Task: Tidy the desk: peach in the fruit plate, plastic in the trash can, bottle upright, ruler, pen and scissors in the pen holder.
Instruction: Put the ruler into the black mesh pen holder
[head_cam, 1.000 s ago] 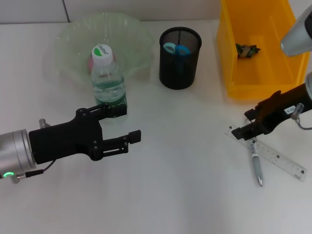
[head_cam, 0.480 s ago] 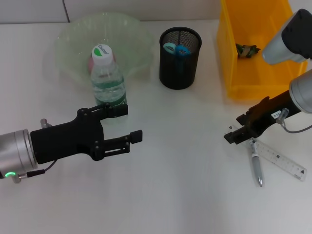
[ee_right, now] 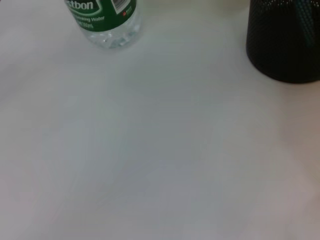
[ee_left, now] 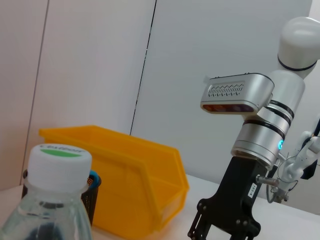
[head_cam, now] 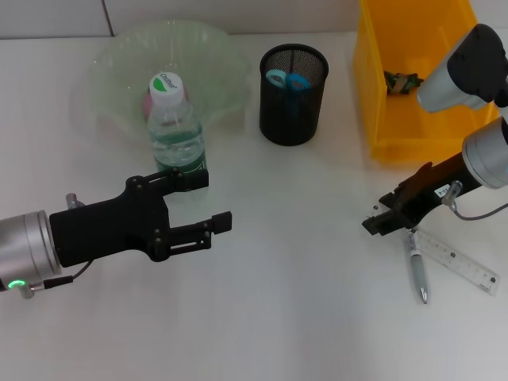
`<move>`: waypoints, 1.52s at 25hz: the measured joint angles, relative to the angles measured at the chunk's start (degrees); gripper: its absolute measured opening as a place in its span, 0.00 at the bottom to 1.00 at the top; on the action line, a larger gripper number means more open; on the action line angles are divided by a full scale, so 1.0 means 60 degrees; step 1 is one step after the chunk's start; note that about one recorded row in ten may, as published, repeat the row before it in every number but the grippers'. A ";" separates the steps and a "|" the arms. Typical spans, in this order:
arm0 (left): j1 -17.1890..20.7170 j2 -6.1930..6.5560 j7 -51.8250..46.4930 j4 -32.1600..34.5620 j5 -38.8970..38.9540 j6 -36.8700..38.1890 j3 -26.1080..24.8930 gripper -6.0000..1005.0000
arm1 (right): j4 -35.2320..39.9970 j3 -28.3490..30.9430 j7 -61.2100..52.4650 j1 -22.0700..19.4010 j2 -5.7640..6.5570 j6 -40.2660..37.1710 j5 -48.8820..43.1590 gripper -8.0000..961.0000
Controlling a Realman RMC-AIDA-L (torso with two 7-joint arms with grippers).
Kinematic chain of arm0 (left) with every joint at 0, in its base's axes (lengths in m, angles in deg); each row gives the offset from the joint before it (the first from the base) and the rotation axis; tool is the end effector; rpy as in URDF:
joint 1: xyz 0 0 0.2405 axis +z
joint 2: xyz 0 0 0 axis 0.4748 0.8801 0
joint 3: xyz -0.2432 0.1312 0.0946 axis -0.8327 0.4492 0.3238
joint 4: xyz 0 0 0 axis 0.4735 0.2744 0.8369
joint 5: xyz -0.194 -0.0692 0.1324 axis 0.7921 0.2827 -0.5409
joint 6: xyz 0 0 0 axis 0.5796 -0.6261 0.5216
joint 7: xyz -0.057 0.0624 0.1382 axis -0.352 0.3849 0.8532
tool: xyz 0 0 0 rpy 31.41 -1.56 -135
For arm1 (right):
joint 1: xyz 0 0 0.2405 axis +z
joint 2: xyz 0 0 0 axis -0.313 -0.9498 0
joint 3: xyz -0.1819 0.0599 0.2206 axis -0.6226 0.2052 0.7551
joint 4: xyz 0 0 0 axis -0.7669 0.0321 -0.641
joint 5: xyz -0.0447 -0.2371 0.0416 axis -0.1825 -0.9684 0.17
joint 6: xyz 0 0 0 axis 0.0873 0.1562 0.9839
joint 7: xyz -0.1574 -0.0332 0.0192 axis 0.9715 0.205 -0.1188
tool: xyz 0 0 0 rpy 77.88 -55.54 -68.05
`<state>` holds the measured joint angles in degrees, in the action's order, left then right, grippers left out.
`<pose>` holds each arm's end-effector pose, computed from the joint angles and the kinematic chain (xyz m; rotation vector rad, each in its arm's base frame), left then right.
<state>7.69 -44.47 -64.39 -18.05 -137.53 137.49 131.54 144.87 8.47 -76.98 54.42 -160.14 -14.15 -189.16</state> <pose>-0.3212 0.3208 -0.0681 -2.6877 -0.5072 -0.9357 0.2632 0.4188 -0.0555 -2.7433 0.8825 -0.3676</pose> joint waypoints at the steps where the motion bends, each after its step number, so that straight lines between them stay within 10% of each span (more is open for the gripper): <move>1: 0.0000 0.0000 0.0000 0.0000 0.0000 0.0000 0.0000 0.78 | -0.0012 0.0000 0.0000 0.0001 0.0000 0.0024 0.0000 0.59; 16: 0.0033 0.0001 0.0000 -0.0001 0.0000 -0.0007 -0.0015 0.78 | 0.1258 0.0247 0.0011 -0.0443 0.0004 -0.0486 0.0287 0.40; 25: 0.0031 0.0005 0.0000 -0.0001 0.0000 0.0015 -0.0014 0.78 | 0.3814 0.2456 0.0404 -0.1437 -0.0005 -0.1391 0.3769 0.40; 38: 0.0061 -0.0014 0.0014 0.0000 0.0007 0.0019 -0.0014 0.78 | -0.4023 0.3407 0.7561 -0.0050 0.0005 0.0132 1.2402 0.40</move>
<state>8.06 -44.56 -64.31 -18.05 -137.48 137.61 131.46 120.73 28.91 -31.62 54.12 -160.11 -13.35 -114.75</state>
